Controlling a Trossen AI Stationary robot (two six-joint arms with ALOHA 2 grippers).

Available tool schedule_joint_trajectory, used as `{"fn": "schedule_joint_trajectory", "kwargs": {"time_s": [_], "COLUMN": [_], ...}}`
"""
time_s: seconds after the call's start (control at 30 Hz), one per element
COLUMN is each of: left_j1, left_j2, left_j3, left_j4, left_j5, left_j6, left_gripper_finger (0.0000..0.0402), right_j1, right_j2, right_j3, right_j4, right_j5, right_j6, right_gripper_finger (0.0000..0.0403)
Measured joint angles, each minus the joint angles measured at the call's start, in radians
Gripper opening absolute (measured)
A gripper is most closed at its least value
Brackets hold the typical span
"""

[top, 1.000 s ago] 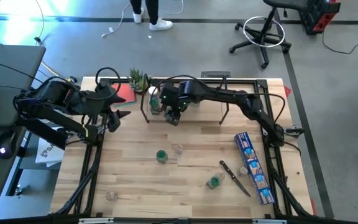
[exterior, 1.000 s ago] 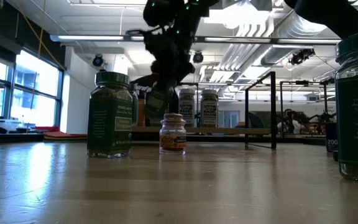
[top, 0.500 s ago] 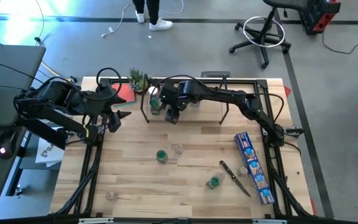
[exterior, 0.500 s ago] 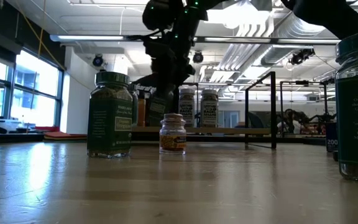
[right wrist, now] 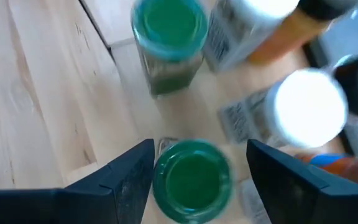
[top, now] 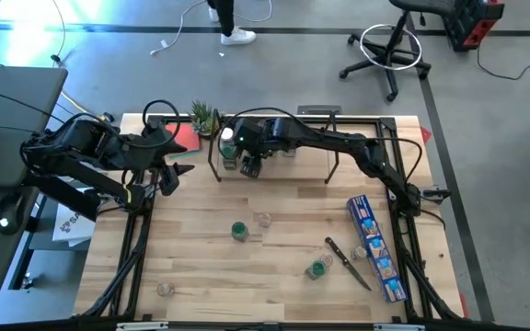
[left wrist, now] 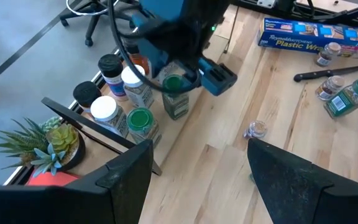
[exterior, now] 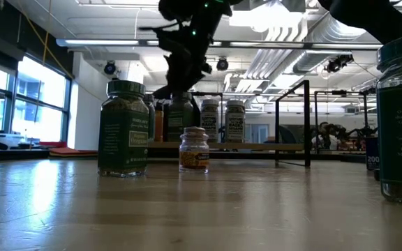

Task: Shelf spices
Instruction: Put the green seasoning bottle on the shelf aligned with the white seasoning bottle

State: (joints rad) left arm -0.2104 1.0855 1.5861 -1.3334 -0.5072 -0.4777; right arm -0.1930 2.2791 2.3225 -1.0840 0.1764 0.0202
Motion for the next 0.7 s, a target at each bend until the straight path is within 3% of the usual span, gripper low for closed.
{"fn": "schedule_joint_trajectory", "kwargs": {"time_s": [0.1, 0.4, 0.53, 0.7], "left_j1": [0.0, 0.0, 0.0, 0.0], "left_j2": [0.0, 0.0, 0.0, 0.0], "left_j3": [0.0, 0.0, 0.0, 0.0], "left_j4": [0.0, -0.003, -0.005, -0.005], "left_j5": [0.0, -0.002, -0.003, -0.002], "left_j6": [0.0, -0.007, 0.0, 0.0], "left_gripper_finger": [0.0257, 0.0257, 0.0257, 0.0257], "right_j1": [0.004, 0.074, 0.108, 0.122], "right_j2": [-0.017, -0.117, -0.111, -0.114], "right_j3": [0.03, -0.069, -0.195, -0.272], "right_j4": [-0.006, -0.105, -0.062, -0.005], "right_j5": [0.008, 0.048, 0.033, 0.038], "right_j6": [-0.018, 0.027, 0.066, 0.136], "right_gripper_finger": [0.0251, 0.0245, 0.0218, 0.0155]}}
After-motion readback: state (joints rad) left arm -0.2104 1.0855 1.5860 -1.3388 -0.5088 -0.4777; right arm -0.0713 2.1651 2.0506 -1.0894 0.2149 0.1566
